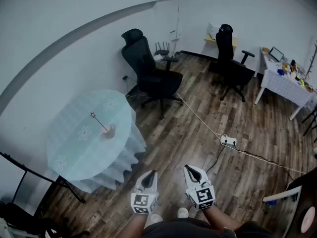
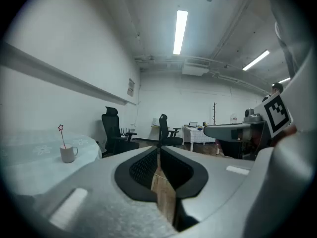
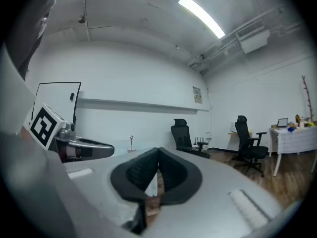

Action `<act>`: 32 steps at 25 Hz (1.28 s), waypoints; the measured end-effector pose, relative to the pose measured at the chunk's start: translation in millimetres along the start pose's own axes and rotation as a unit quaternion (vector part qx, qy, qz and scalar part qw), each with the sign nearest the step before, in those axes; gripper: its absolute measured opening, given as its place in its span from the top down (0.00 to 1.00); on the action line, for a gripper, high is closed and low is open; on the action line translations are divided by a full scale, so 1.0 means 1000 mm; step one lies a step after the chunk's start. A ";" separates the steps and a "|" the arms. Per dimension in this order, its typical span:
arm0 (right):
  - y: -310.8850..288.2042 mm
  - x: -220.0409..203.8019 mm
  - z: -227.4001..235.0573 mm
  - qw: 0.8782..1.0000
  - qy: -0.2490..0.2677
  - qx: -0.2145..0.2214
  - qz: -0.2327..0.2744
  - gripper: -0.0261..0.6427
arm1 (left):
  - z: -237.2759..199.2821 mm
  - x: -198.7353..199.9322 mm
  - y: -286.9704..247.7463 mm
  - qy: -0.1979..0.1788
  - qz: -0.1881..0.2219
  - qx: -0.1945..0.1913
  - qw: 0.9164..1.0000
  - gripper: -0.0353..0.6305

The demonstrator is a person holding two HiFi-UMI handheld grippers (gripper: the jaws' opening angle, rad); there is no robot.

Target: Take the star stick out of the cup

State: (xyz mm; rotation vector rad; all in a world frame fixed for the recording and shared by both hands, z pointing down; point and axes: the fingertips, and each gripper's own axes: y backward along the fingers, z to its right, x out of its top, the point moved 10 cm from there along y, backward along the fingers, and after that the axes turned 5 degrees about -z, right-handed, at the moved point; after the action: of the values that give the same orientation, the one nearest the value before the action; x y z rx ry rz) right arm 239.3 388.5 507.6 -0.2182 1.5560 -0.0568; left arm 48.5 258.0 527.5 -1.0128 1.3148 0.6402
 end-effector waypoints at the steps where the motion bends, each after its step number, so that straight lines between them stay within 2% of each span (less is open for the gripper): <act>1: 0.000 0.002 -0.007 1.000 -0.002 -0.002 0.002 0.96 | -0.004 0.002 0.005 -0.002 0.002 -0.003 1.000 0.91; 6: -0.003 0.011 -0.035 1.000 -0.027 -0.004 0.010 0.96 | -0.021 0.005 0.026 0.001 0.009 -0.013 1.000 0.91; 17: -0.023 0.020 -0.077 0.999 -0.028 -0.008 0.016 0.96 | -0.065 0.000 0.063 0.008 0.025 -0.001 1.000 0.91; 32: -0.065 0.027 -0.173 0.999 -0.028 0.030 0.013 0.96 | -0.135 -0.019 0.133 0.020 0.026 0.014 0.999 0.91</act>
State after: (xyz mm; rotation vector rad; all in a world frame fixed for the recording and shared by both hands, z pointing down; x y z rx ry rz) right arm 74.2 301.9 492.0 -0.1506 1.4989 -0.0769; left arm -133.8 203.0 520.8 -0.9759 1.3849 0.6424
